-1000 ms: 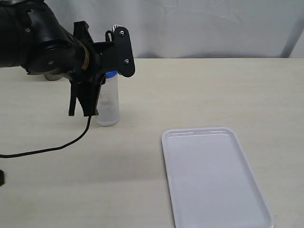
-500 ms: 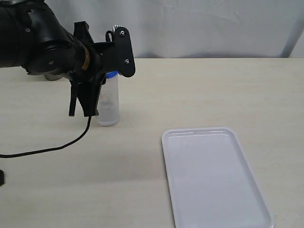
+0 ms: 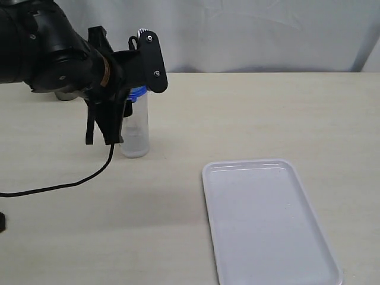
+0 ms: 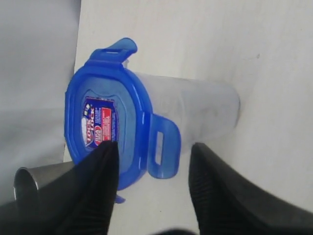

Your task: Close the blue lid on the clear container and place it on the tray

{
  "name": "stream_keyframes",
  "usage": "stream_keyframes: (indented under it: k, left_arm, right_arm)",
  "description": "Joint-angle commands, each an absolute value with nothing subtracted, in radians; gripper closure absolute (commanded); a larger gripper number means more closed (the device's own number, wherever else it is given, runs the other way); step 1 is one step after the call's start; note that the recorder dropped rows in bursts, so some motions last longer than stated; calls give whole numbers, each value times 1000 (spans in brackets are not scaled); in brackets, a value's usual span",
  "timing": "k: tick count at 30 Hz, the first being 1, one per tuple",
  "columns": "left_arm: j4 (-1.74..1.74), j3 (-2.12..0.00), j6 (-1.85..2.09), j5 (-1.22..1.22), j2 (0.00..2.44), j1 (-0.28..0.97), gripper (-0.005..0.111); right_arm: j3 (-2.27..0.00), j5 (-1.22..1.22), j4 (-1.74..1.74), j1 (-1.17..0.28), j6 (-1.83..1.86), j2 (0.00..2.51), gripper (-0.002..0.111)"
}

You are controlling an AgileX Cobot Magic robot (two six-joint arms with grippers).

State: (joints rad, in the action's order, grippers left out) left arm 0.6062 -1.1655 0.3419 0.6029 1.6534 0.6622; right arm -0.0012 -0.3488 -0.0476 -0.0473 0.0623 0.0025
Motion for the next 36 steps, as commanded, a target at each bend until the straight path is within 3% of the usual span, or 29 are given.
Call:
stream_keyframes:
  k: [1,3,6,11,15,27,36]
  left_arm:
    - [480,-1161,312,555,1557,664,56]
    - [393,-1175,310,550,1517,664,67]
    - [300,-1226,289,552,1519,660,107]
    - [164,-1469,267,833,1704,558,107]
    - [-13,-1576,420,877,1831,512,107]
    - [38,-1586,414,878,1877,481,107]
    - [-122,-1586,526,882,1882,436,107]
  right_arm:
    - [0,-342,-43,-49,63,0,104]
    - [0,-342,-43,-49,63,0,104]
    - [0,-342,-43,-49,63,0,104]
    - [0,-342,-43,-49,63,0,104]
    - [0,-342,-43,-49,63,0,104]
    - [0,-342,-43,-49,63,0,104]
    - [0,-342,-43,-49,63,0,104]
